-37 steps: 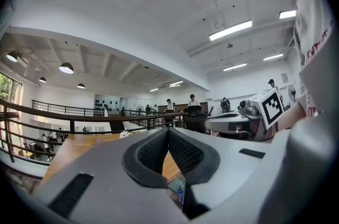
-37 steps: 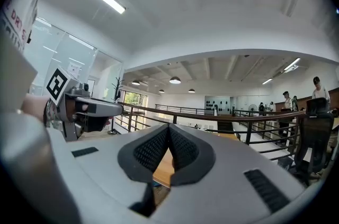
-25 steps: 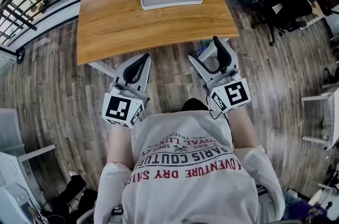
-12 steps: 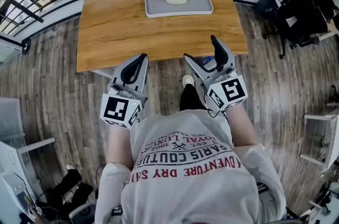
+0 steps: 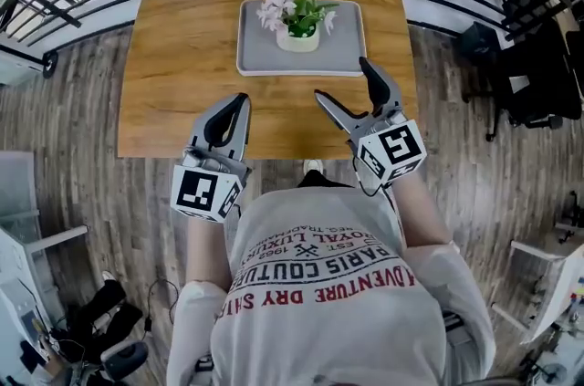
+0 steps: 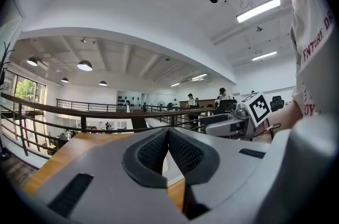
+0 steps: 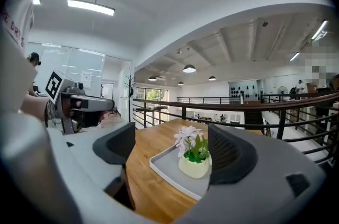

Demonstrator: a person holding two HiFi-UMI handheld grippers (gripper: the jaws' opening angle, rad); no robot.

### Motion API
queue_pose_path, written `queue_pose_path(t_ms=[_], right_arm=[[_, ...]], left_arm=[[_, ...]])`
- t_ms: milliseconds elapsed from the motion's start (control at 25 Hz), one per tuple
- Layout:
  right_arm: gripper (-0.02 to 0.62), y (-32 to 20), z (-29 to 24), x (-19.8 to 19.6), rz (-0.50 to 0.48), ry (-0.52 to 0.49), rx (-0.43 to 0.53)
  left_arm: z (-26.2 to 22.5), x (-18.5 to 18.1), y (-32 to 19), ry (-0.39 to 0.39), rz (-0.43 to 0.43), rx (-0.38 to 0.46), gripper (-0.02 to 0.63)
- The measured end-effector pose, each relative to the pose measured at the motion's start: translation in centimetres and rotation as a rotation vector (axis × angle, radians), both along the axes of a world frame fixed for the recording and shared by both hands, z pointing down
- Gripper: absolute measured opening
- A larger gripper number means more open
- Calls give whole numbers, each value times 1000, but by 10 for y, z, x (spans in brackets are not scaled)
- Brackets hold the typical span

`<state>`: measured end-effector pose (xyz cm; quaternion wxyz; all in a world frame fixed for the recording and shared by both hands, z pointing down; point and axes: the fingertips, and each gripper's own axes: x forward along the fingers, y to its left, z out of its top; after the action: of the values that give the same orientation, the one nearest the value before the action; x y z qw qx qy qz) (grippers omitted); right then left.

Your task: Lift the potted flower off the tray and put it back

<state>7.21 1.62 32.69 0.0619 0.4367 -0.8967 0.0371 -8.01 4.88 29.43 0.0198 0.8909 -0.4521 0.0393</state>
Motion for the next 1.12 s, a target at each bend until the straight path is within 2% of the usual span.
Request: queue_pose_path(t_ms=[320,520,640,840,1000,1120], right_arm=[[434,-86,54,25,-160,95,-96],[447,-121,92,28,-223,126,-133],[457,-140,123,25,-263,166,-181],[466,-166,170,15,-332,196,-261],[483,-176,198,2,-427,228,-266],[494,-186,210,-12,-473,215,-271]], left_arm=[[26,44,-82,-32,-23,-30,14],[45,62,-111,-51,3,-58,14],[60,67,-129,-52,15,-79,14],[91,71,-152,-23,25,-165,14],[117,67,-164,-4,13,-203,14],[138,65,-170,-14,10,-228,14]])
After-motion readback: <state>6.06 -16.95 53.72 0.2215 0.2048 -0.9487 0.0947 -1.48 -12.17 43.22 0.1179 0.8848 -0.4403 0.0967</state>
